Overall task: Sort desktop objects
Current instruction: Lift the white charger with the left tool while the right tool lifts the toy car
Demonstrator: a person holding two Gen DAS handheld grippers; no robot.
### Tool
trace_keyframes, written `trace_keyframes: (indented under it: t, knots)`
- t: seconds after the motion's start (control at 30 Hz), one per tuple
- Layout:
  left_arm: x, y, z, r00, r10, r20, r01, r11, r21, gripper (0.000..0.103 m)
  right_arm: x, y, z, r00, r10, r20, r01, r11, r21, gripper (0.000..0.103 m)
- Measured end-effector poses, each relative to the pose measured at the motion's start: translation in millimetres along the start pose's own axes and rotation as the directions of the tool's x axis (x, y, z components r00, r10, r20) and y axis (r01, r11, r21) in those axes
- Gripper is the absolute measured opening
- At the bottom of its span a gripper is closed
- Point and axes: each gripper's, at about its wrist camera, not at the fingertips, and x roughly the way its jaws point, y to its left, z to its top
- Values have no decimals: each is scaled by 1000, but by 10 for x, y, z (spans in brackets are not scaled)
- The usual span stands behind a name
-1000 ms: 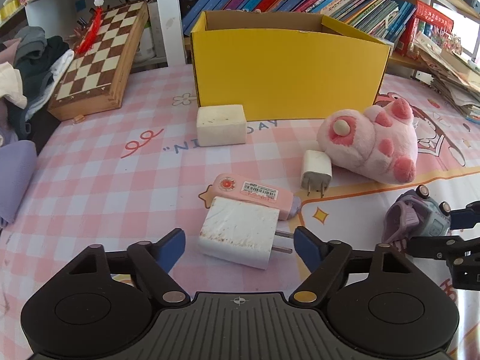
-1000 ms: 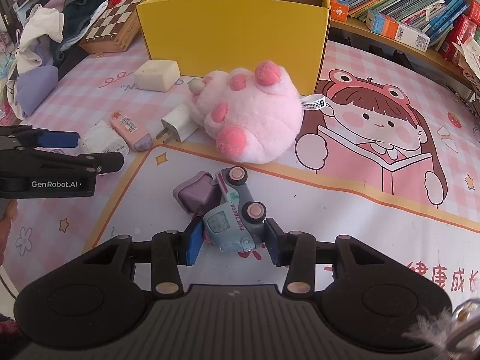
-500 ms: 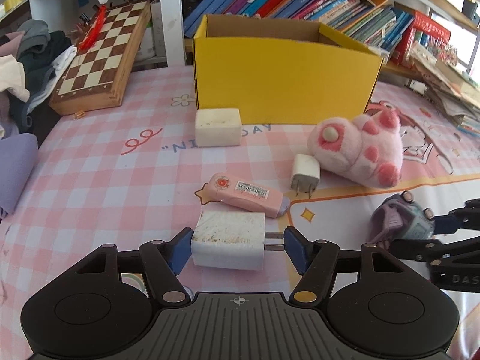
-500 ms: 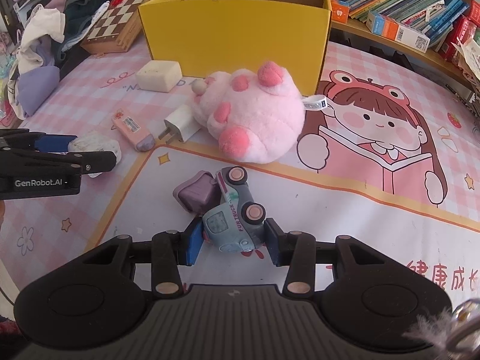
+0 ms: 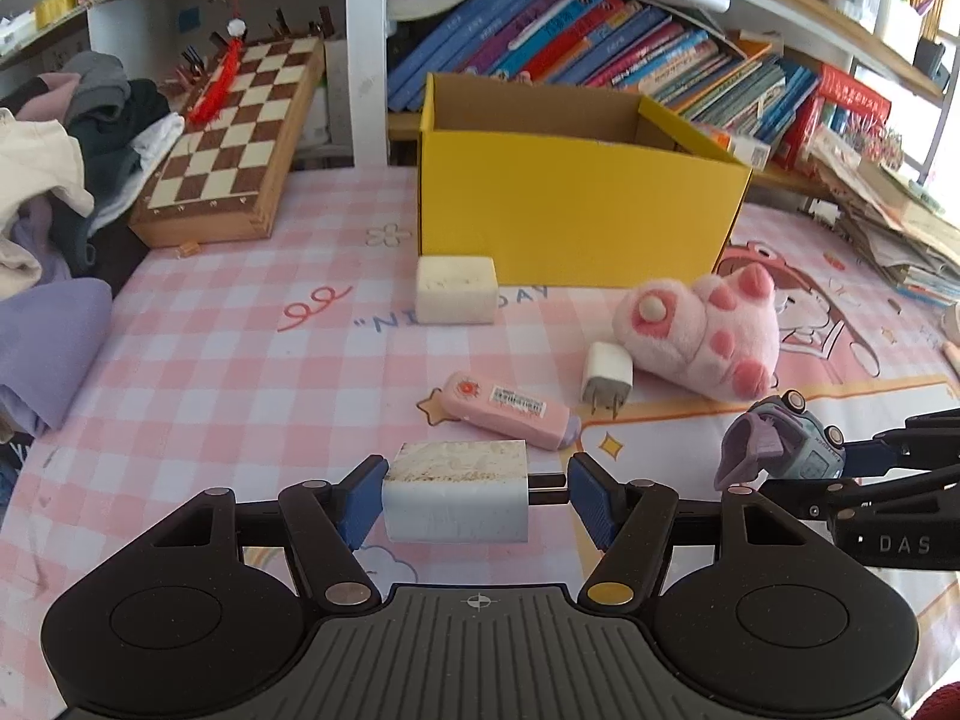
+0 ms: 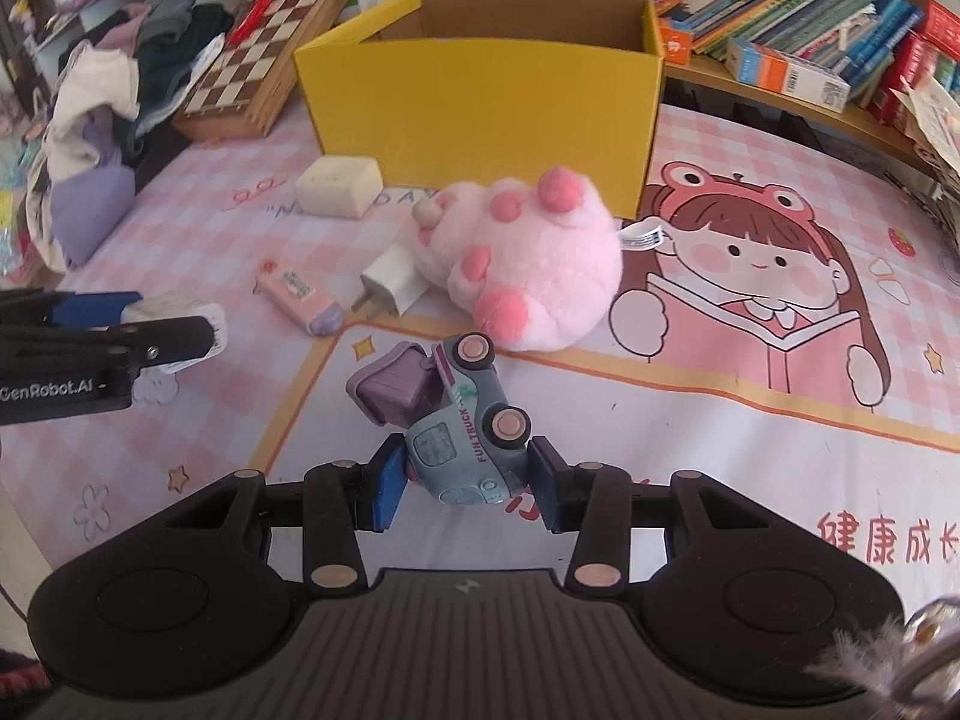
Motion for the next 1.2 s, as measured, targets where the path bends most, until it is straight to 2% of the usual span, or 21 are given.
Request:
trace_keyframes:
  t: [0.57, 1.2]
  knots:
    - [-229, 65, -39, 998, -45, 40, 44, 998, 36, 65, -194, 155, -103, 999, -33, 17, 32, 999, 40, 41]
    - [-388, 300, -158, 998, -48, 49, 47, 999, 25, 65, -247, 431, -192, 999, -38, 19, 37, 999, 35, 41]
